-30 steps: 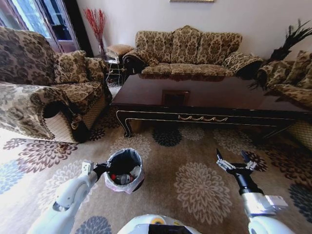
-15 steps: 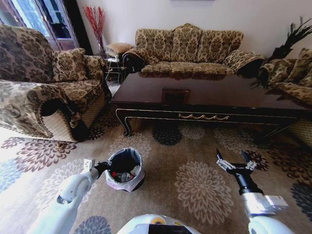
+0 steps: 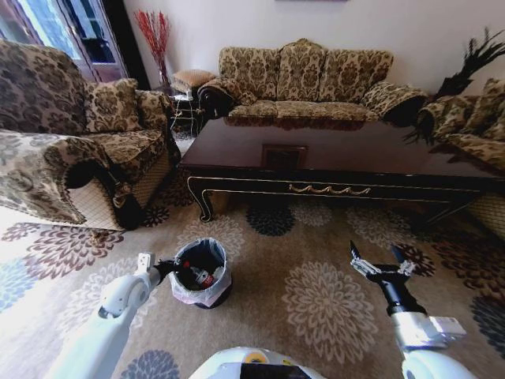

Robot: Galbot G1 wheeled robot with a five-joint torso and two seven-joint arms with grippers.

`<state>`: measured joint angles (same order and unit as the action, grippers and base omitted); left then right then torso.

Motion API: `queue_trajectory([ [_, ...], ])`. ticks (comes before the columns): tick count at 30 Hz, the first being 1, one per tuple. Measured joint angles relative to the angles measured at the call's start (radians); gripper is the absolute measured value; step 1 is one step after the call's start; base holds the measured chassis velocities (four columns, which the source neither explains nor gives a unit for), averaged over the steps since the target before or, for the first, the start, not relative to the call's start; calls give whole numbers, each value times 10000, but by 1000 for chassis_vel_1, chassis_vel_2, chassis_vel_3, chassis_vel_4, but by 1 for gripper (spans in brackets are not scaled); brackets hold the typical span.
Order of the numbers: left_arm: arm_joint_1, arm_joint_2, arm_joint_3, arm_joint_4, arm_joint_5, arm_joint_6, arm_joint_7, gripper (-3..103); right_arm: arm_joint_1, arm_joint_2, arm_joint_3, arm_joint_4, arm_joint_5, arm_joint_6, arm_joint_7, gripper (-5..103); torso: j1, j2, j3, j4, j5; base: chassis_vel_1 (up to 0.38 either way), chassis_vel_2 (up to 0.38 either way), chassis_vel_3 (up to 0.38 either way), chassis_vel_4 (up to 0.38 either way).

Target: Move to the front of the table and place the trash on the table into the trash bin.

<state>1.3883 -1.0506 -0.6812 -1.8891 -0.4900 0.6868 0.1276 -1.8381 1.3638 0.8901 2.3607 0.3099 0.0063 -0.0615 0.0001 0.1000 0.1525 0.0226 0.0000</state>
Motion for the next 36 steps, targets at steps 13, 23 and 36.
queue_trajectory([
  [13,113,-196,-78,233,2,-362,174,-1,0,0,0,0,0,0,0,100,-1,30,22,1,0,0,0,0,0],
  [23,233,-291,-89,219,203,-550,216,36,0,-1,2,-1,0,0,-1,100,-1,42,32,0,1,0,0,0,0],
  [36,656,-669,-414,-177,502,-3198,-304,84,0,-1,0,-1,0,0,0,100,-2,50,38,-2,1,0,0,0,0],
])
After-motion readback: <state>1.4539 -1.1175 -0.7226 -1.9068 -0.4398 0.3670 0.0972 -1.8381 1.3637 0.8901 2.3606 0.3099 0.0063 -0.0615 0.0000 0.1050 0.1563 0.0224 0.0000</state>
